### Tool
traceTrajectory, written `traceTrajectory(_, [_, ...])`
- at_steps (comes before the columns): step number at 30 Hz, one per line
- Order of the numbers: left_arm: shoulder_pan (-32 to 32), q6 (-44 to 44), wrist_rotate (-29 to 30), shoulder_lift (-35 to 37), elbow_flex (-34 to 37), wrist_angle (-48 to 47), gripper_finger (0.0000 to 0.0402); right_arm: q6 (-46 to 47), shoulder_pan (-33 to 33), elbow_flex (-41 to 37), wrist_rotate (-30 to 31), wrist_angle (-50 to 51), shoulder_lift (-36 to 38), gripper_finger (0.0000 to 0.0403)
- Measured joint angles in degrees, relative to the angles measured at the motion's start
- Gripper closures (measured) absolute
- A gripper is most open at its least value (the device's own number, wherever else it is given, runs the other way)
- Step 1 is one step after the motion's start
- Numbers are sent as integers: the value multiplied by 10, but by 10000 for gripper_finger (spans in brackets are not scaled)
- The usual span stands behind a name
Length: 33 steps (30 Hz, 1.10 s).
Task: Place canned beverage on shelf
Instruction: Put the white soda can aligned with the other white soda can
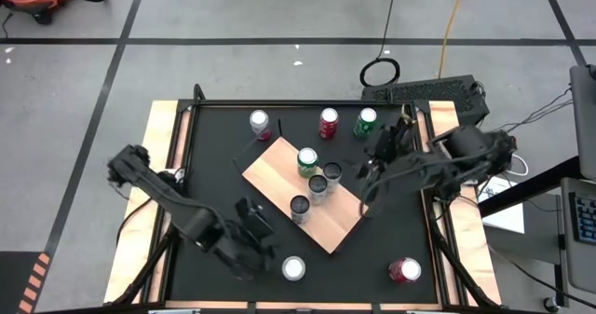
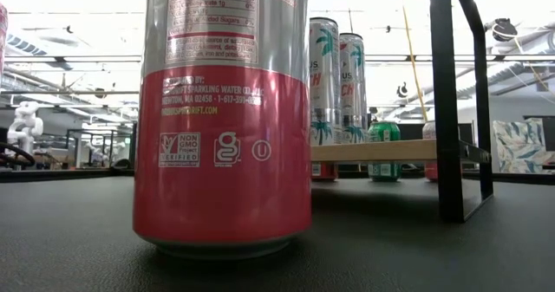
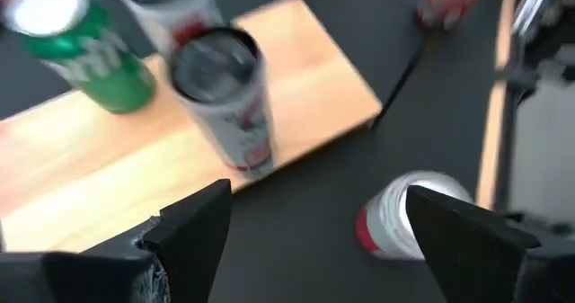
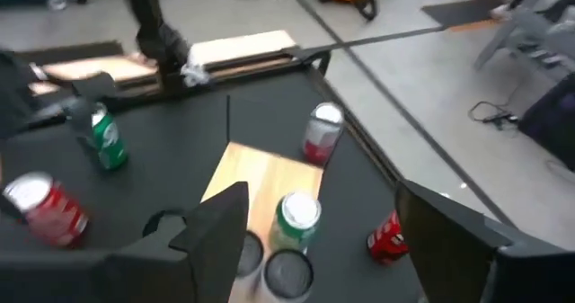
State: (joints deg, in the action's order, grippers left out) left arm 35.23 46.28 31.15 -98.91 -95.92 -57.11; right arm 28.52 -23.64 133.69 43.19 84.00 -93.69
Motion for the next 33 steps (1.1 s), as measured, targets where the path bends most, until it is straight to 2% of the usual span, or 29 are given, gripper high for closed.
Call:
traceTrajectory(3, [-7, 8, -56, -32, 0, 23, 69, -12, 7, 0, -44, 28, 9, 159])
traceTrajectory(6, [-8, 78, -68, -53, 0, 52, 69, -24, 8, -1, -71, 47, 14, 169])
traceTrajectory(9, [1, 132, 5, -63, 0, 59, 69, -31, 7, -1, -75, 52, 21, 180])
traceTrajectory(12, [16, 136, 94, -67, 8, 60, 70, -25, -1, -1, -75, 52, 25, 191])
traceTrajectory(14, [18, 160, 107, -66, 28, 57, 75, -15, -6, -1, -75, 51, 25, 197])
traceTrajectory(17, [18, 193, 89, -61, 73, 61, 93, -6, -14, -1, -75, 52, 25, 203])
traceTrajectory(20, [20, 187, 85, -45, 112, 112, 115, -7, -19, -1, -74, 51, 25, 206])
traceTrajectory(28, [-12, 100, 81, -41, 182, 309, 160, -13, -19, -1, -71, 57, 25, 206])
traceTrajectory(33, [-42, 87, 79, -43, 195, 322, 172, -12, -19, -1, -72, 59, 25, 206])
